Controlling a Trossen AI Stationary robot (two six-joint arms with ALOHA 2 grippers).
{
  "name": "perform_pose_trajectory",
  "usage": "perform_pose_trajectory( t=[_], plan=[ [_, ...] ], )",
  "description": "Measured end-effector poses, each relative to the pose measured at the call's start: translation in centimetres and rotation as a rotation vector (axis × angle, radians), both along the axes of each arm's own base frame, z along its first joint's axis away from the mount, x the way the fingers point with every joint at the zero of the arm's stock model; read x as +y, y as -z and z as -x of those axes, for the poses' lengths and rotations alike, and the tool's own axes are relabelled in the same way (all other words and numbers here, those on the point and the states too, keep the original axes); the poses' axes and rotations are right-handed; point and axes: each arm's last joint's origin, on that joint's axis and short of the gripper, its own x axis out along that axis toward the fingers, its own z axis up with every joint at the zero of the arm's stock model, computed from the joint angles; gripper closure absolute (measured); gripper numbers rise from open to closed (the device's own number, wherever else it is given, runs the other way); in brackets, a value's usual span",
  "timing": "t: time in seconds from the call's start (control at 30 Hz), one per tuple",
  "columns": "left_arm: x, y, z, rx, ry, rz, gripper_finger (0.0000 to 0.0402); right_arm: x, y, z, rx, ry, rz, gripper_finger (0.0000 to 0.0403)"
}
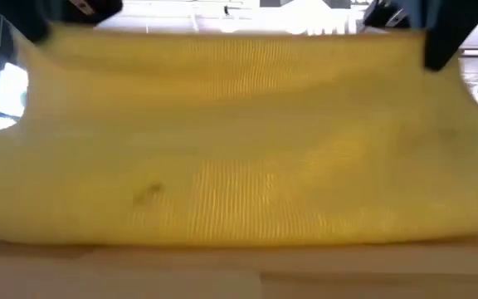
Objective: Fold microfiber towels
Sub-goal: Fold the yellow microfiber cloth
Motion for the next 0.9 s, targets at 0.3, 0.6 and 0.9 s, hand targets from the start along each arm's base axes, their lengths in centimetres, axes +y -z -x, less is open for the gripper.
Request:
perform_pose_trajectory(
  t=[0.3, 0.6, 0.9],
  plan=[
    [2.5, 0.7, -1.5, 0.017, -0.011, -0.102, 0.0401, -3.0, 2.9, -0.4, 0.103, 0.044, 0.103, 0.0402],
    [4.4, 2.9, -2.0, 0.162, -0.095, -0.169, 0.0401, -5.8, 4.7, -1.2, 0.093, 0.04, 0.184, 0.0402],
    [4.6, 2.2, -1.4, 0.187, -0.135, -0.125, 0.0401, -7.2, 4.9, -1.9, 0.095, -0.051, 0.195, 0.0402]
  ],
)
